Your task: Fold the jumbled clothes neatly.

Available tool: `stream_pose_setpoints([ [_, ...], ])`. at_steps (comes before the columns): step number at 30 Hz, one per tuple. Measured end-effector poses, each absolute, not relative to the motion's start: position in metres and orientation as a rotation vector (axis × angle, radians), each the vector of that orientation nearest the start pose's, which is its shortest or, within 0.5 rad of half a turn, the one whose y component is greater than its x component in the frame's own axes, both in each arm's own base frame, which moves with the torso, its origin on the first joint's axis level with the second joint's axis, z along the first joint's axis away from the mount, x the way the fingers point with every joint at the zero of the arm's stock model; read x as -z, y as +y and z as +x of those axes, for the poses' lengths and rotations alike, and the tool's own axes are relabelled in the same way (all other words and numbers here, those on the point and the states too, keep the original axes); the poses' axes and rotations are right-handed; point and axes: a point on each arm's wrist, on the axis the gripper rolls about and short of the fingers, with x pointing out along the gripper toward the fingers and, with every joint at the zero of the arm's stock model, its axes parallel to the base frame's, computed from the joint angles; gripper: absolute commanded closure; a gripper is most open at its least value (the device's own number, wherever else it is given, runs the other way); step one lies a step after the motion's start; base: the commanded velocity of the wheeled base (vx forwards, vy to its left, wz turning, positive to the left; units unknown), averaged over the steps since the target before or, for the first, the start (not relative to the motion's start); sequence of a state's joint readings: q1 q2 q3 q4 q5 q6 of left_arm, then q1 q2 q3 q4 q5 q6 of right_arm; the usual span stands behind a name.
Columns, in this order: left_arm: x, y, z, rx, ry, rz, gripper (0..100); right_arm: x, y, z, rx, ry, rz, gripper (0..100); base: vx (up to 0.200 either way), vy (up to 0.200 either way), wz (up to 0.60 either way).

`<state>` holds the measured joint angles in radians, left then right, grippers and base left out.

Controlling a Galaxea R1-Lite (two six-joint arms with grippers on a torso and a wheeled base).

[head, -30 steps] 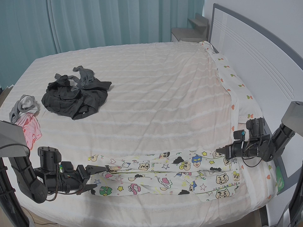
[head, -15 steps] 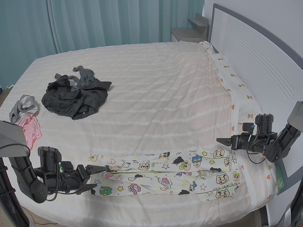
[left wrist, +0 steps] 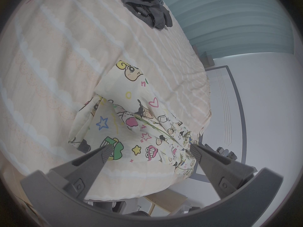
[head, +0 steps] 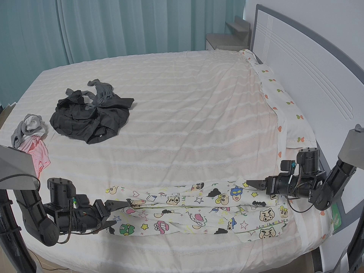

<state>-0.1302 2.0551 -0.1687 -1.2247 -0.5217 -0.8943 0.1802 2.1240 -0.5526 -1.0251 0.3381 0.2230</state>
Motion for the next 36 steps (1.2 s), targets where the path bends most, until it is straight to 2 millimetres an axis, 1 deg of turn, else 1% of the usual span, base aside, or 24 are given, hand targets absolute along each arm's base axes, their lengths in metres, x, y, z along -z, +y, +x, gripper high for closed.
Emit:
stream_pose_setpoints([
  [4,-0.013,-0.042,0.232,0.289,0.909,-0.960,0,-0.012,0.048,0.322,-0.367,0.570,0.265,0,0.000,0.000,0.00],
  [8,-0.013,-0.042,0.232,0.289,0.911,-0.960,0,-0.004,0.037,0.321,-0.325,0.556,0.295,0,0.000,0.000,0.00],
  [11,-0.013,-0.042,0.232,0.289,0.912,-0.959,0,-0.007,0.033,0.317,-0.307,0.533,0.340,0,0.000,0.000,0.00],
  [15,-0.012,-0.042,0.232,0.289,0.913,-0.960,0,-0.023,0.035,0.307,-0.306,0.495,0.411,0,0.000,0.000,0.00],
  [17,-0.012,-0.042,0.232,0.289,0.912,-0.959,0,-0.037,0.038,0.296,-0.311,0.473,0.463,0,0.000,0.000,0.00],
  [19,-0.013,-0.042,0.232,0.289,0.909,-0.958,0,-0.046,0.040,0.286,-0.313,0.470,0.504,0,0.000,0.000,0.00],
  [22,-0.014,-0.043,0.233,0.279,0.881,-0.947,0,-0.060,0.044,0.262,-0.302,0.476,0.601,0,0.000,0.000,0.00],
  [25,-0.018,-0.045,0.235,0.235,0.805,-0.917,0,-0.070,0.046,0.242,-0.294,0.483,0.697,0,0.000,0.000,0.00],
  [29,-0.023,-0.053,0.238,0.133,0.695,-0.861,0,-0.077,0.048,0.220,-0.298,0.505,0.798,0,0.000,0.000,0.00],
  [32,-0.026,-0.059,0.243,0.060,0.624,-0.823,0,-0.078,0.052,0.206,-0.329,0.542,0.831,0,0.000,0.000,0.00],
  [34,-0.027,-0.063,0.251,0.022,0.604,-0.803,0,-0.078,0.056,0.197,-0.358,0.571,0.840,0,0.000,0.000,0.00],
  [36,-0.026,-0.066,0.257,-0.002,0.625,-0.789,0,-0.077,0.060,0.190,-0.379,0.593,0.841,0,0.000,0.000,0.00],
])
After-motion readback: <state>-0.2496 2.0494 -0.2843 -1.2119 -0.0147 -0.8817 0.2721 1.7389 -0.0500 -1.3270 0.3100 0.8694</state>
